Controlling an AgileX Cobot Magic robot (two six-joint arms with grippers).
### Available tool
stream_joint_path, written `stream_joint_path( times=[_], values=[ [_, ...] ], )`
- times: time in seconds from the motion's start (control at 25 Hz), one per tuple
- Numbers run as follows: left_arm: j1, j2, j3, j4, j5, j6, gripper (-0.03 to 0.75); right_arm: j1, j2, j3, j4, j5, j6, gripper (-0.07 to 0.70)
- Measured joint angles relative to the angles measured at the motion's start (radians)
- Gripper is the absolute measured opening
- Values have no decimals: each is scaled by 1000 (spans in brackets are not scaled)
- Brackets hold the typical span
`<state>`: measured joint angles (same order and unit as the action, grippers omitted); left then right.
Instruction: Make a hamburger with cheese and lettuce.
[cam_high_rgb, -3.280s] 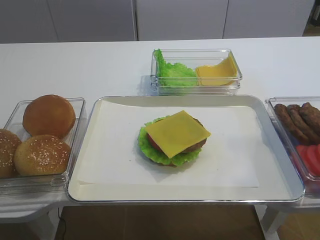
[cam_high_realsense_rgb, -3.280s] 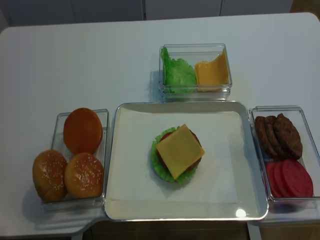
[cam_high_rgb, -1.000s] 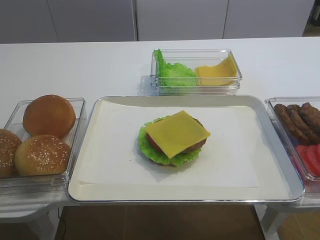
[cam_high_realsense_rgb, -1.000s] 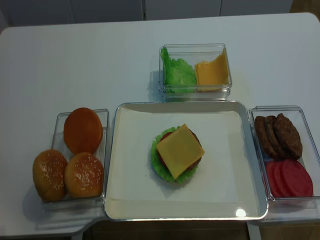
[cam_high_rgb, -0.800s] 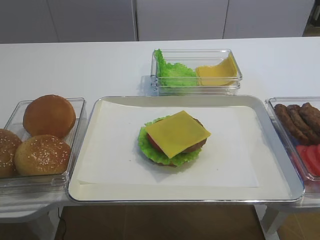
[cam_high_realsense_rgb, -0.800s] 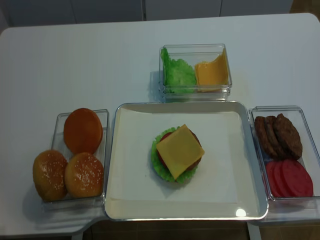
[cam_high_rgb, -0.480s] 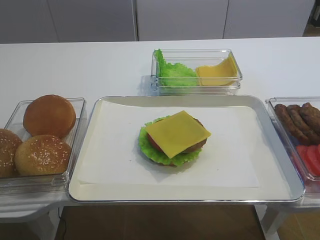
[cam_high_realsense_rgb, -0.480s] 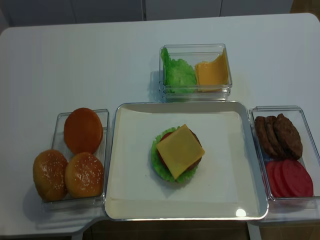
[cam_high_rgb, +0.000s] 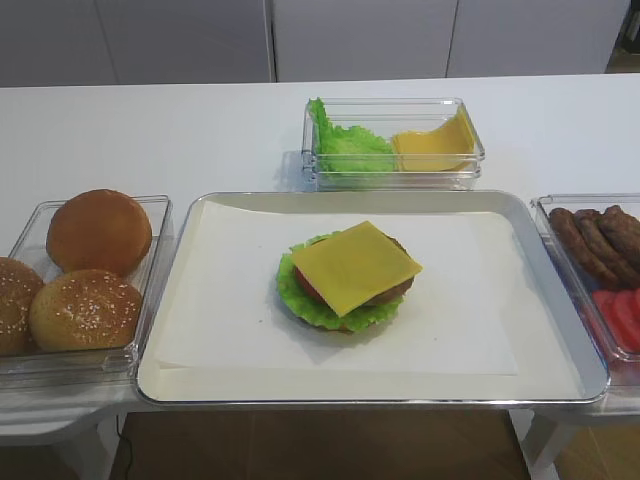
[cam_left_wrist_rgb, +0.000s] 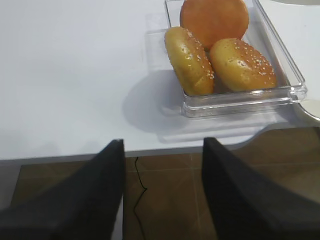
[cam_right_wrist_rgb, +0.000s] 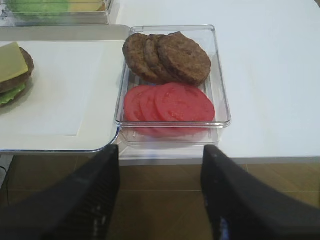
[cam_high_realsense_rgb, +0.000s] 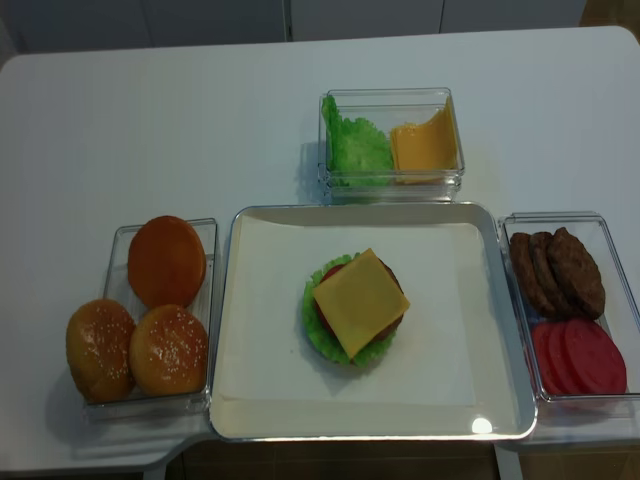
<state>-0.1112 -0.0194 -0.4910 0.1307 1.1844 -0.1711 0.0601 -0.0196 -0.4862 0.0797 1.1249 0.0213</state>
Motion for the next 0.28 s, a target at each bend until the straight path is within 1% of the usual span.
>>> stream_joint_path(
  times=[0.28],
  values=[
    [0,0,0,0,0,0,370,0,0,0,0,0,0,398]
  ],
)
